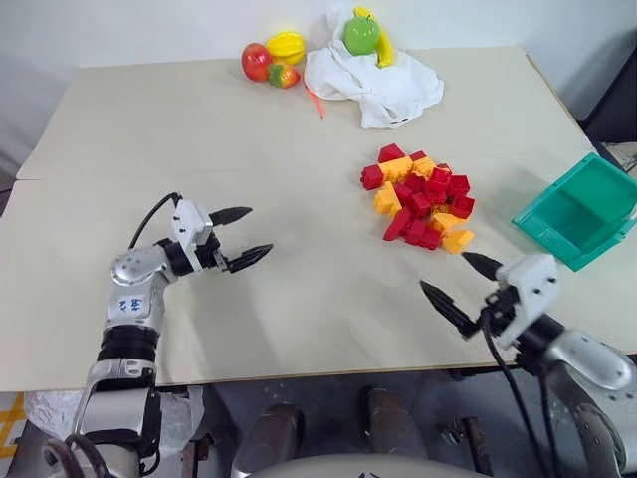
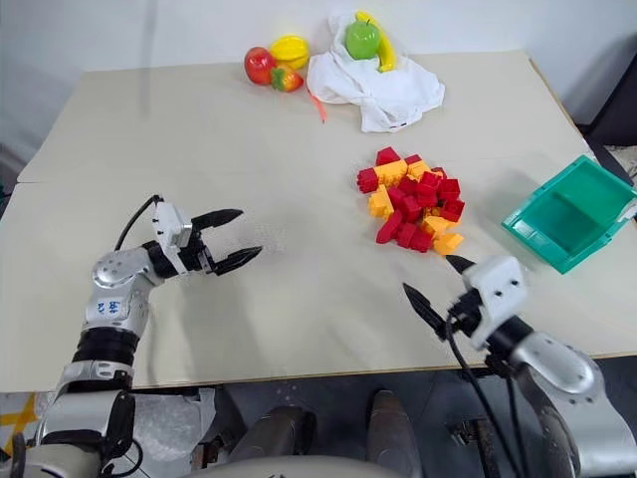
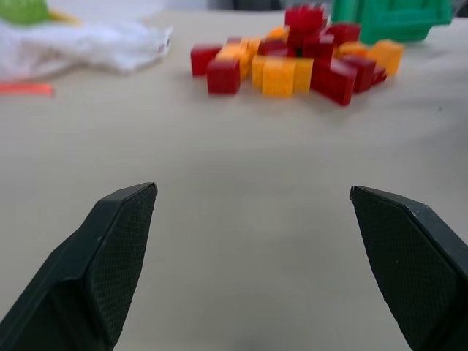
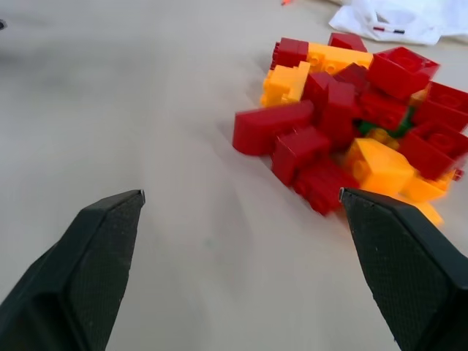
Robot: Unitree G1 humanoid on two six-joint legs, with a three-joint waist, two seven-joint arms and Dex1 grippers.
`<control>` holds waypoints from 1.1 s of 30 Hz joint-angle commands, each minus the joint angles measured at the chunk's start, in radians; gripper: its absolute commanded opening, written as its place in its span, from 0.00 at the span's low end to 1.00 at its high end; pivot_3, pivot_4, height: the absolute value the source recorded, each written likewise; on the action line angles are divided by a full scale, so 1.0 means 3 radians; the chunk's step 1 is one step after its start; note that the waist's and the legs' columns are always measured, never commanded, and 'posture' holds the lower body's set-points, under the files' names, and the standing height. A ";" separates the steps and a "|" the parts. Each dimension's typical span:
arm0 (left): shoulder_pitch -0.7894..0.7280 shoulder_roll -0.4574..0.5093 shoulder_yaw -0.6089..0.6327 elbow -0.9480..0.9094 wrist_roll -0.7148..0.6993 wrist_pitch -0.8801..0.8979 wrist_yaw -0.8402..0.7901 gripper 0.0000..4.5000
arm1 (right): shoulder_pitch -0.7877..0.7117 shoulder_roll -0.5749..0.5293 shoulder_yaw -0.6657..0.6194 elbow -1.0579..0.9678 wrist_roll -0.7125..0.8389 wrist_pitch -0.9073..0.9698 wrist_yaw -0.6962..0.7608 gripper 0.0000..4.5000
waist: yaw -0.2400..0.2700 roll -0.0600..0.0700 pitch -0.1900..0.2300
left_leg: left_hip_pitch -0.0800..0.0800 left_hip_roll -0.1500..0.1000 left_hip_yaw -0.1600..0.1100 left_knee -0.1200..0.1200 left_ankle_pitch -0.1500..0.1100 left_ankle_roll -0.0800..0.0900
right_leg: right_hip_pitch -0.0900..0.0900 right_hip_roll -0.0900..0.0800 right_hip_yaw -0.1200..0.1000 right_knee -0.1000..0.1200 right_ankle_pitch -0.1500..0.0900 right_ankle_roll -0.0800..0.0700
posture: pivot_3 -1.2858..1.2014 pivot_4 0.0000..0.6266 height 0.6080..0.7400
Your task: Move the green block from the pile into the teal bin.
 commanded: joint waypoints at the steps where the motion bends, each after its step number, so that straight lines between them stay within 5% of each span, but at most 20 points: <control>1: -0.0172 -0.0046 -0.0022 0.0173 -0.0032 -0.0126 -0.0154 1.00 | -0.0326 0.0086 0.0307 -0.0240 0.0020 0.0342 -0.0263 0.79 | 0.0000 0.0000 0.0000 | -0.0001 0.0000 0.0000 0.0000 0.0000 0.0000 | -0.0002 0.0000 0.0000 0.0001 0.0000 0.0000 | 0.52 0.24 1.00; 7: -0.0353 -0.0131 -0.0041 0.0418 -0.0172 -0.0134 -0.0588 1.00 | -0.0878 0.0386 0.0675 0.0108 -0.0225 0.0509 -0.0579 0.32 | -0.0012 -0.0001 -0.0001 | -0.0012 -0.0003 0.0001 -0.0001 0.0000 0.0002 | -0.0013 -0.0001 -0.0001 0.0012 0.0000 0.0000 | 0.52 0.24 1.00; 11: -0.0513 -0.0175 -0.0061 0.0580 -0.0197 -0.0186 -0.0947 1.00 | -0.1694 0.0726 0.0916 0.0911 -0.0589 0.0336 -0.0813 0.01 | -0.0051 -0.0001 0.0000 | -0.0019 -0.0004 0.0001 0.0003 0.0000 0.0002 | -0.0018 -0.0001 -0.0002 0.0015 0.0001 0.0001 | 0.52 0.24 1.00; 23: -0.0844 -0.0293 -0.0052 0.0999 -0.0089 -0.0487 -0.1017 1.00 | -0.2863 0.1308 0.0923 0.2996 -0.1360 -0.0153 -0.1395 0.01 | -0.0167 -0.0001 -0.0001 | -0.0027 -0.0010 -0.0006 0.0004 0.0002 0.0004 | -0.0030 -0.0007 -0.0006 0.0026 0.0001 0.0000 | 0.52 0.24 1.00; 33: -0.0932 -0.0370 -0.0008 0.1146 -0.0059 -0.0617 -0.0915 1.00 | -0.2876 0.1096 0.0536 0.2767 -0.1571 0.0341 -0.1675 0.01 | -0.0209 -0.0002 -0.0001 | -0.0060 -0.0019 -0.0003 0.0015 0.0002 0.0003 | -0.0082 -0.0015 -0.0005 0.0056 0.0001 -0.0001 | 0.52 0.24 1.00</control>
